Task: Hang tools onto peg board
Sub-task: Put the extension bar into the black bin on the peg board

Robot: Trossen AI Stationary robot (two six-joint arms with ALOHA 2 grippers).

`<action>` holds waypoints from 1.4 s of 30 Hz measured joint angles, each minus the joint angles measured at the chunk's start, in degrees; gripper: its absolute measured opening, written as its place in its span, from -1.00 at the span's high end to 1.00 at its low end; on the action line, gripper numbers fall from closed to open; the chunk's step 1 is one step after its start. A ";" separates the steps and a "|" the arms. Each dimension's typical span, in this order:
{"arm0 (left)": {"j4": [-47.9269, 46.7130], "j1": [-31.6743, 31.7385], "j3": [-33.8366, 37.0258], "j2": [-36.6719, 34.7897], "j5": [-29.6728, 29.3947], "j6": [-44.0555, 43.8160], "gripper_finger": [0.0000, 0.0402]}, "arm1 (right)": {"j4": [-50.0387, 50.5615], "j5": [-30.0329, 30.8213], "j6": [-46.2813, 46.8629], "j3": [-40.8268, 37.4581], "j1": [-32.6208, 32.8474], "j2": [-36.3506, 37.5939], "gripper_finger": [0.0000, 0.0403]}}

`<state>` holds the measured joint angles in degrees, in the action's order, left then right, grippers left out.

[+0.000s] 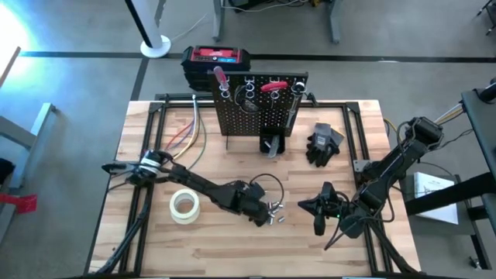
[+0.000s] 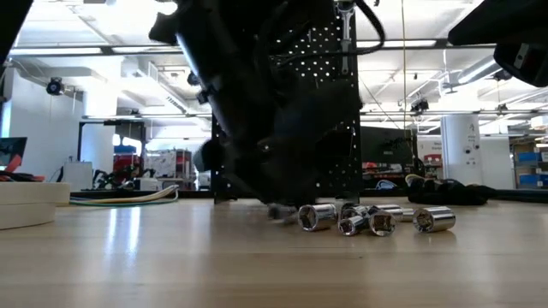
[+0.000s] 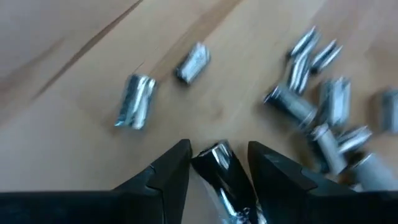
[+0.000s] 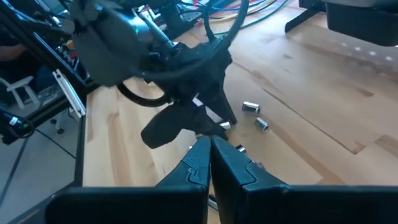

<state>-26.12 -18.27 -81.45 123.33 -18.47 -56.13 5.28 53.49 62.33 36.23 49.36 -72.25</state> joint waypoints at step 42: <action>0.36 16.50 3.55 -24.94 -10.27 27.14 0.62 | 0.26 0.07 -1.42 0.00 1.14 -0.10 0.99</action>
<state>-25.76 -1.77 -77.91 98.40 -28.74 -28.99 5.54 53.56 60.90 36.23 50.50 -72.35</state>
